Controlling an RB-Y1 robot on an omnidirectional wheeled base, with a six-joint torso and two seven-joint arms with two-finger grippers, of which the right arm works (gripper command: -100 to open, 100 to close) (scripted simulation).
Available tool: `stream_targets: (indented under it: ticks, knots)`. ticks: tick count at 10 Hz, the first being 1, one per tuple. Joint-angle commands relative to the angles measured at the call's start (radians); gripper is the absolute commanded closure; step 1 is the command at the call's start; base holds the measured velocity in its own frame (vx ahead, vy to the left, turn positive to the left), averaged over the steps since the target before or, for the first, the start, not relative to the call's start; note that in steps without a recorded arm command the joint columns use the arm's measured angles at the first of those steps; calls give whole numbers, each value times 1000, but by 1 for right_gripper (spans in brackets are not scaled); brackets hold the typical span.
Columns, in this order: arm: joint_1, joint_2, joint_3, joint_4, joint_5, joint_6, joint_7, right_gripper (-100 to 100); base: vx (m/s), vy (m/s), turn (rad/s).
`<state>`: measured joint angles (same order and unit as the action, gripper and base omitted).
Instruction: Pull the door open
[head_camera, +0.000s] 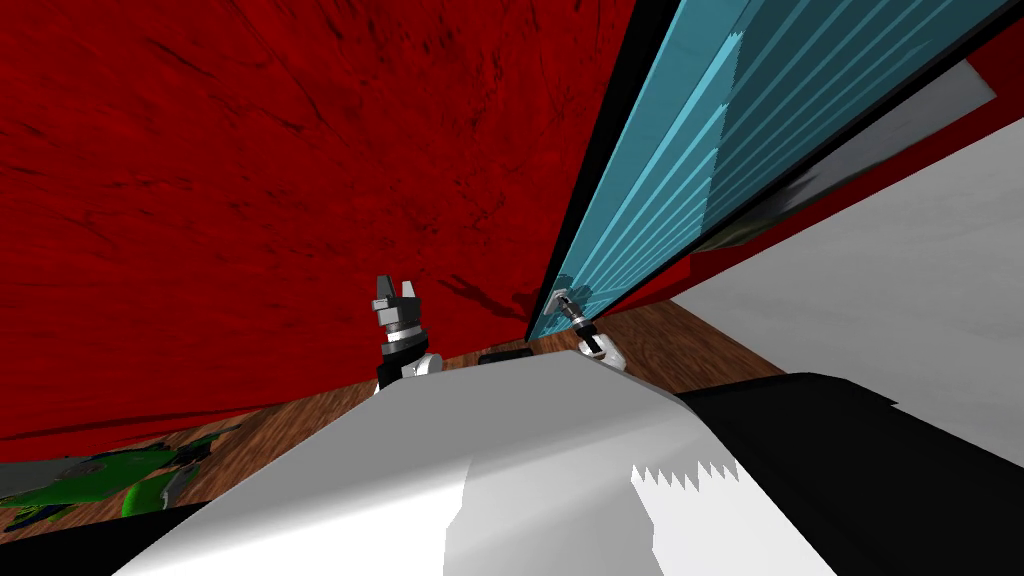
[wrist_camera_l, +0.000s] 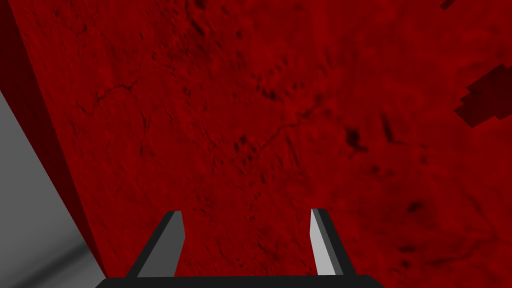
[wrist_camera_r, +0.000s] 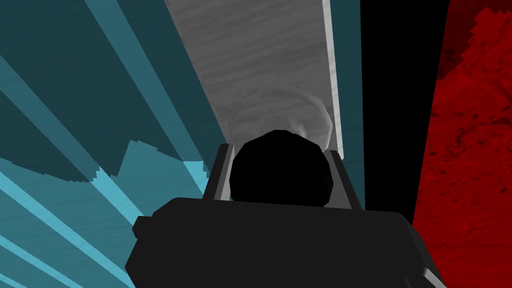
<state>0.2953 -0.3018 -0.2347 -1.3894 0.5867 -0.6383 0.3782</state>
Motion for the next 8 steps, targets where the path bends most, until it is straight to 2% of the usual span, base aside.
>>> stream_targets:
  ticks: [1, 3, 7, 8]
  knots:
    - [-4, 1, 9, 4, -13, 4, -49, 100, -34, -15, 26]
    - [-9, 1, 13, 7, -24, 7, -86, 100, -40, -24, 30]
    - [-27, -2, 31, 19, -64, 21, -198, 100, -48, -23, 31]
    - [-27, -2, 31, 19, -64, 21, -206, 100, -39, -22, 17]
